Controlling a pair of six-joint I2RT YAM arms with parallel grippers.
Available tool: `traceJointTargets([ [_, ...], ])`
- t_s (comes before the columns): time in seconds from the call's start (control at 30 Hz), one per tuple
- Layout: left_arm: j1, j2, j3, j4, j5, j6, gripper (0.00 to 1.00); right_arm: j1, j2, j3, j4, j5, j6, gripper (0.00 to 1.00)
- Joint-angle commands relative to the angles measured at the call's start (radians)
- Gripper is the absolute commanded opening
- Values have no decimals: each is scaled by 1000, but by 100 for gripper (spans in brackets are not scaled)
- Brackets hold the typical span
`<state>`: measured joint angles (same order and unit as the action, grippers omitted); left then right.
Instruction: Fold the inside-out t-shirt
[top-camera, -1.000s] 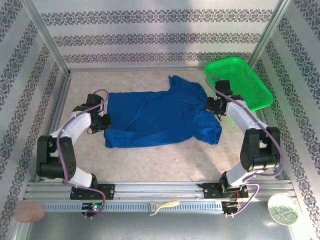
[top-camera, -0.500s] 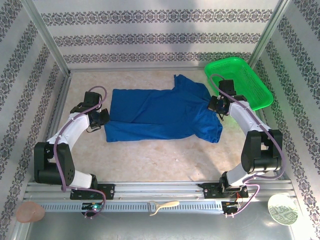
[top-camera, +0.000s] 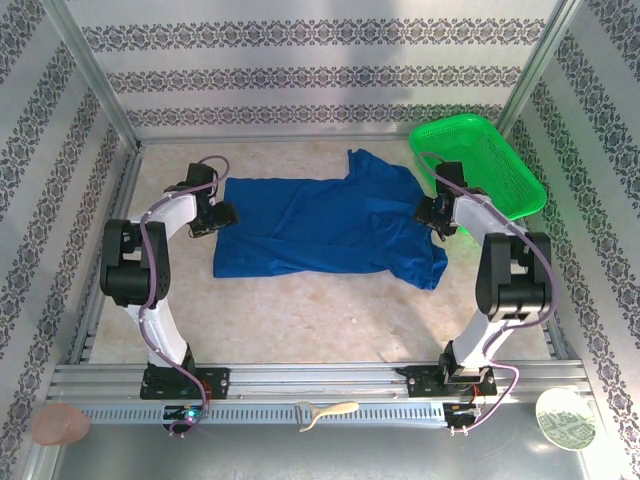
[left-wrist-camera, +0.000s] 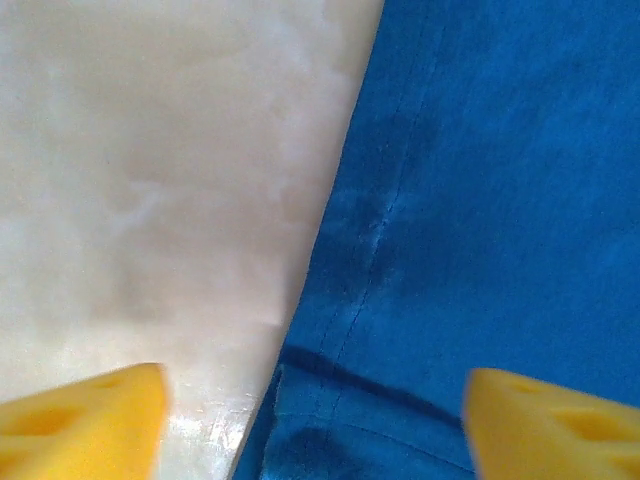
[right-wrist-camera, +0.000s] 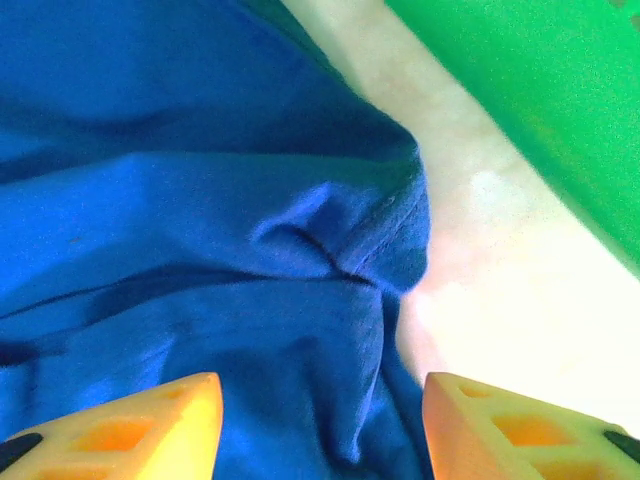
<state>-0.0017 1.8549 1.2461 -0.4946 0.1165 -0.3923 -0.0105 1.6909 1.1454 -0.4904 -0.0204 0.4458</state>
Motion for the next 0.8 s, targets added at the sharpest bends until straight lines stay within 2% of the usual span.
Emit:
traceJointTargets([
  [0.0, 14, -100, 5, -69, 17, 13, 94, 3, -193, -76, -61, -30, 3, 56],
  [0.03, 14, -137, -24, -78, 31, -3, 100, 4, -239, -116, -70, -39, 6, 57],
  [0.23, 9, -399, -305, -88, 187, -106, 100, 6, -434, -338, -118, -49, 38, 58],
  [0.4, 2, -586, -499, -56, 229, -163, 100, 27, -489, -440, -126, -50, 63, 60],
  [0.5, -1, -594, -549, -12, 250, -189, 98, 36, -475, -480, -93, -53, 73, 60],
  [0.77, -49, -510, -581, 86, 279, -241, 81, 72, -362, -489, -49, -54, 60, 56],
])
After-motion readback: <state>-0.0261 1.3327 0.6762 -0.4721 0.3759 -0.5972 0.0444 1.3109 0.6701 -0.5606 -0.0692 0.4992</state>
